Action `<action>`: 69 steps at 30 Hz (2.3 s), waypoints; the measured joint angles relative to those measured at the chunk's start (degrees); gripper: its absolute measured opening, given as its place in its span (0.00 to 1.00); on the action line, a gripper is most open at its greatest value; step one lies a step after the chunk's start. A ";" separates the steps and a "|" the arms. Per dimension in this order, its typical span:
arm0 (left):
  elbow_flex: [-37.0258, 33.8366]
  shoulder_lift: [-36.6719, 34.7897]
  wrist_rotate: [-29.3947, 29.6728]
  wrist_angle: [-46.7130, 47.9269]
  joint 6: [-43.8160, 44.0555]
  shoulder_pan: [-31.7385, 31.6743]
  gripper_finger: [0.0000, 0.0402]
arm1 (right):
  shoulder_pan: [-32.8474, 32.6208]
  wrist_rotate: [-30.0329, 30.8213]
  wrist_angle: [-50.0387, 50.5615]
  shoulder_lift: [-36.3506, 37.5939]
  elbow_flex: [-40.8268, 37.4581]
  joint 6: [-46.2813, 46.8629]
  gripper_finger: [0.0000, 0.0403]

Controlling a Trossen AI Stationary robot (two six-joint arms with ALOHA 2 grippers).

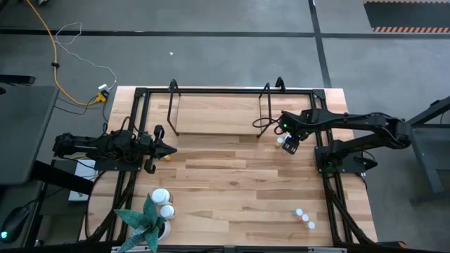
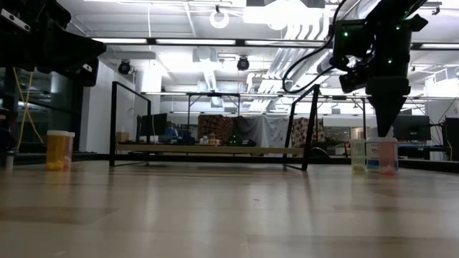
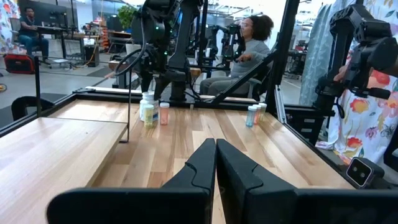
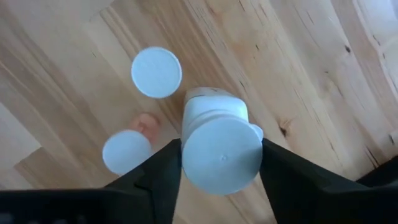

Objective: Pick and place medicine bottles onto shelf by color
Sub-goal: Put the white and blue pill bottle on the shelf

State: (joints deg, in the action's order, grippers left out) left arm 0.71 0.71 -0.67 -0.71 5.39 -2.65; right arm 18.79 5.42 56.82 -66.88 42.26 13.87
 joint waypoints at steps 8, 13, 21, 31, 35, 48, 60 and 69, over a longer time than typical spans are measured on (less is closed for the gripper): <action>0.00 0.02 0.00 0.02 0.00 0.01 0.01 | -0.04 -0.11 5.72 3.41 1.61 0.16 0.37; 0.00 0.00 0.02 0.02 0.00 0.00 0.01 | -0.67 0.50 17.87 4.80 12.12 1.74 0.37; 0.01 0.00 0.00 0.00 0.00 0.00 0.01 | -5.95 11.40 26.80 1.68 39.79 5.15 0.37; 0.00 0.00 0.00 0.02 0.00 0.00 0.01 | -6.01 18.30 20.59 -19.53 63.71 2.73 0.37; 0.01 0.01 0.01 0.01 0.00 0.00 0.01 | -2.28 17.91 18.57 -30.16 70.49 6.10 0.37; 0.02 0.02 0.00 0.00 0.00 0.00 0.01 | 8.29 8.78 21.82 -48.74 73.97 16.28 0.37; 0.00 0.01 0.02 0.01 0.00 0.00 0.01 | 7.20 9.34 21.17 -49.43 73.92 32.98 0.37; 0.00 0.00 0.00 0.02 0.00 0.02 0.01 | 6.21 9.15 19.39 -53.27 73.05 41.06 0.37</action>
State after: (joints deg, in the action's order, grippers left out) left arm 0.71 0.71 -0.67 -0.69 5.39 -2.63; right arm 25.00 14.57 76.21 -120.15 115.31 54.93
